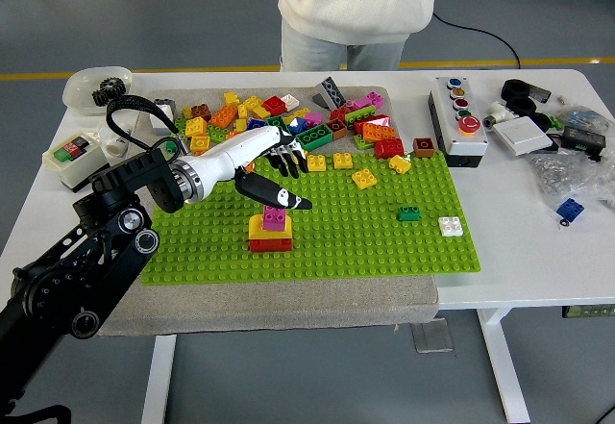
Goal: Pick up the brick,pile it on top of brick,press brick,pick up the brick,pile it on top of brick,press brick
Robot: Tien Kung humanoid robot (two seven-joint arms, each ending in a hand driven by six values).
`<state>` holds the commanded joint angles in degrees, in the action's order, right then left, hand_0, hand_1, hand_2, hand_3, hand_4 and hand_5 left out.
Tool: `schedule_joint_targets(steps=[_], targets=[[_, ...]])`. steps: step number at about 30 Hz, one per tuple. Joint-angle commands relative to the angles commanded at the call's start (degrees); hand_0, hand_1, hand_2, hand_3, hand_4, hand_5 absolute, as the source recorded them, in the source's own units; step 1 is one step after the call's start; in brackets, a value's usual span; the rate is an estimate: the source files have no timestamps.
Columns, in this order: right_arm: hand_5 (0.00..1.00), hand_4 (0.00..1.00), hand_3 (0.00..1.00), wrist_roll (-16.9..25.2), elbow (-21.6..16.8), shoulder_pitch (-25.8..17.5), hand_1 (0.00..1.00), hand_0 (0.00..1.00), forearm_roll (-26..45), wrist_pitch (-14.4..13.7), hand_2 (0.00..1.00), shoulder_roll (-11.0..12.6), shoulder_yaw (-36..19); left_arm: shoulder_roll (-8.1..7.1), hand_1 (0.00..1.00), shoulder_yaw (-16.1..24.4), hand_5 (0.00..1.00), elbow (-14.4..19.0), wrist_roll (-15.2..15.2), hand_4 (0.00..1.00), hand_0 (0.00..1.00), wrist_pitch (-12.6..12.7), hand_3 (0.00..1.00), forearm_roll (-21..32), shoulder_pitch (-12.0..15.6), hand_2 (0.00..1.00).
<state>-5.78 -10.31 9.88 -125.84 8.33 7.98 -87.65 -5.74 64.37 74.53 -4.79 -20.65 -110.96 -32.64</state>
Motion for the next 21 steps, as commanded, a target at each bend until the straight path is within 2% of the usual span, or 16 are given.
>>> schedule_joint_targets(steps=[5, 6, 9, 21], targets=[[0.377, 0.810, 0.588, 0.0, 0.0, 0.0, 0.647, 0.740, -0.2, 0.0, 0.712, 0.0, 0.0, 0.32, 0.651, -1.0, 0.345, -1.8, 1.5, 0.998, 0.780, 1.8, 0.696, -1.8, -0.6, 0.639], [0.377, 0.811, 0.589, 0.0, 0.0, 0.0, 0.647, 0.741, -0.2, 0.0, 0.712, 0.0, 0.1, 0.39, 0.689, -1.2, 0.295, -2.2, 2.0, 0.998, 0.846, 2.3, 0.736, -2.4, -0.7, 0.665], [0.377, 0.811, 0.589, 0.0, 0.0, -0.1, 0.647, 0.741, -0.3, 0.1, 0.712, 0.0, 0.2, 0.53, 0.689, -2.1, 0.295, -3.4, 3.2, 0.998, 0.846, 3.9, 0.736, -3.9, -0.9, 0.665], [0.378, 0.812, 0.591, 0.0, 0.0, -0.2, 0.647, 0.740, -0.6, 0.2, 0.712, -0.1, 0.5, 0.53, 0.710, -5.0, 0.292, -5.3, 4.8, 0.998, 0.883, 5.6, 0.754, -7.3, -1.6, 0.686]])
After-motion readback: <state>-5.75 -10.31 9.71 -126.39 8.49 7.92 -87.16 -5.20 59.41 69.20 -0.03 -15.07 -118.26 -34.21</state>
